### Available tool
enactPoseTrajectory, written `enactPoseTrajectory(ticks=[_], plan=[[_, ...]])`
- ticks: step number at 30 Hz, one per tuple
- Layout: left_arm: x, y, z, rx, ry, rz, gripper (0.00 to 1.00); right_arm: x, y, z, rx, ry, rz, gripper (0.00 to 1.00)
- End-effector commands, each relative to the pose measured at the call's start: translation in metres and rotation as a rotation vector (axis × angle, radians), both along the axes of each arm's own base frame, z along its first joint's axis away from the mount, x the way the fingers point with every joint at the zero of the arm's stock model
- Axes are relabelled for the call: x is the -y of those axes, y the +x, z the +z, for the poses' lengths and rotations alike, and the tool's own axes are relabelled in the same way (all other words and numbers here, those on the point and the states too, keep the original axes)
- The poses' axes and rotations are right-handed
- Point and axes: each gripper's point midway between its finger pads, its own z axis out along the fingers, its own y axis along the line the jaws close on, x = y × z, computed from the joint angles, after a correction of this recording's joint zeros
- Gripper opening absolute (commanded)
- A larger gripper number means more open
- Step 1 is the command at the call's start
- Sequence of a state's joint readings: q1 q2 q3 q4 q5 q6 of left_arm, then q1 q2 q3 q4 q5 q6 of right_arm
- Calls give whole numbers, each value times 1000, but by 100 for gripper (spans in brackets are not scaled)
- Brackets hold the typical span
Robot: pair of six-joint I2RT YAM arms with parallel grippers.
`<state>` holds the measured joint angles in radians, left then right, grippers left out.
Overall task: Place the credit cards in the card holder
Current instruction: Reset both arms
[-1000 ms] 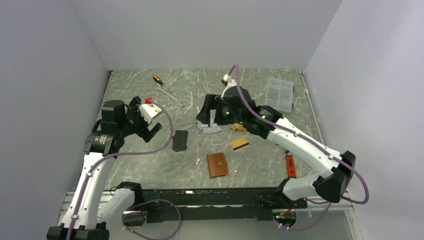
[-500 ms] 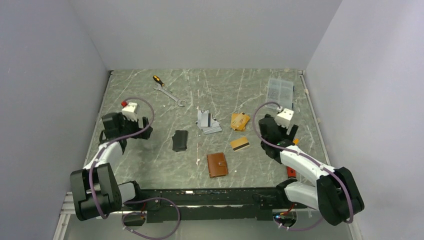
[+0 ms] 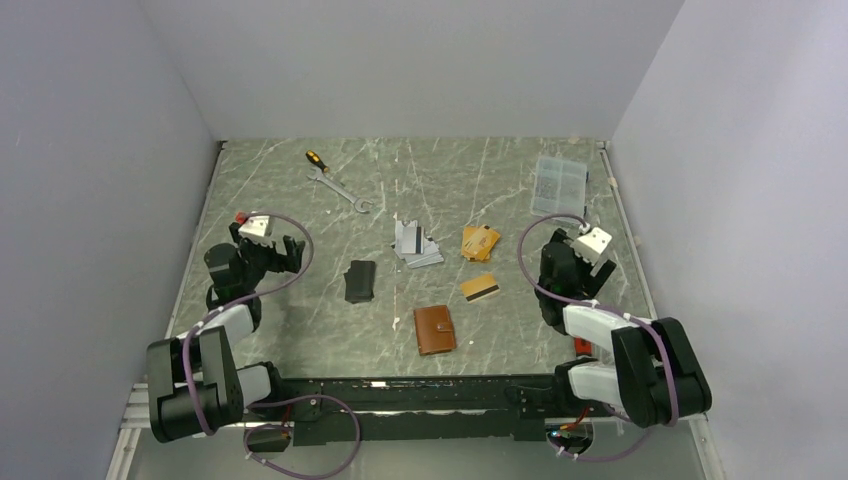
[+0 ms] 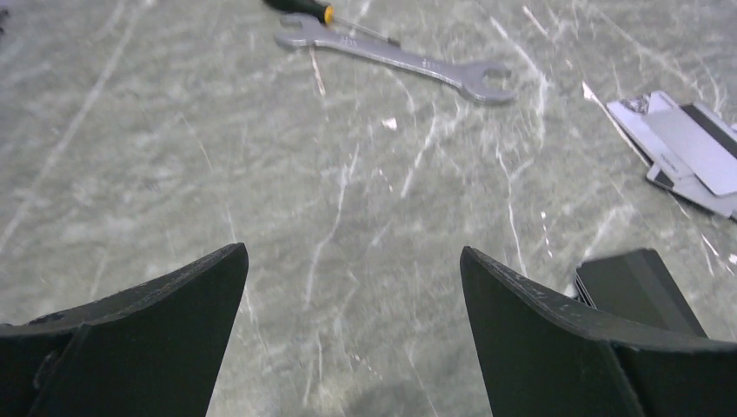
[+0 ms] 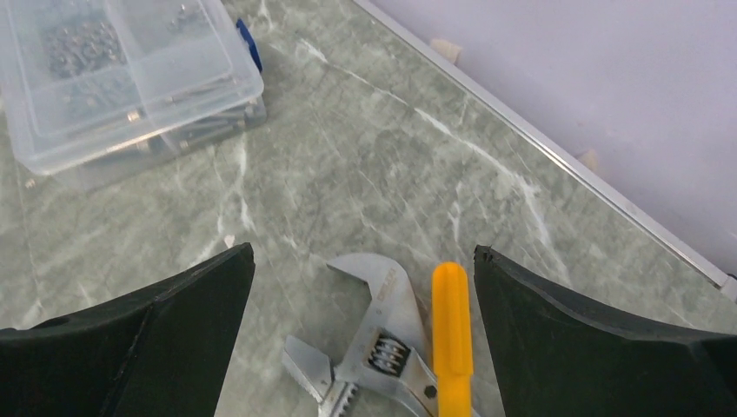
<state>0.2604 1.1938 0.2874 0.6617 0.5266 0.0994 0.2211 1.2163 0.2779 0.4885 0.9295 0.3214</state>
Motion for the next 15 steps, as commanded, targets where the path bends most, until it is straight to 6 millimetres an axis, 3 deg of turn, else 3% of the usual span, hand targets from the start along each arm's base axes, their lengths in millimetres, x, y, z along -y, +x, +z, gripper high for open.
enactPoseTrajectory(ticks=[1,5,10,13,14,15], plan=[[3,8,30,166,14,-17,99,2,24,29,171,26,-16,100],[9,3,32,265,16,-37,100,5,30,30,175,23,-34,100],[10,8,27,243,44,-20,99,-5,39,38,193,-39,86,100],[10,14,14,201,79,17,99,-7,39,39,262,-62,119,100],[14,15,20,242,58,9,99,-8,42,41,262,-91,140,100],[11,18,14,187,76,13,99,-18,50,37,225,-98,210,100]])
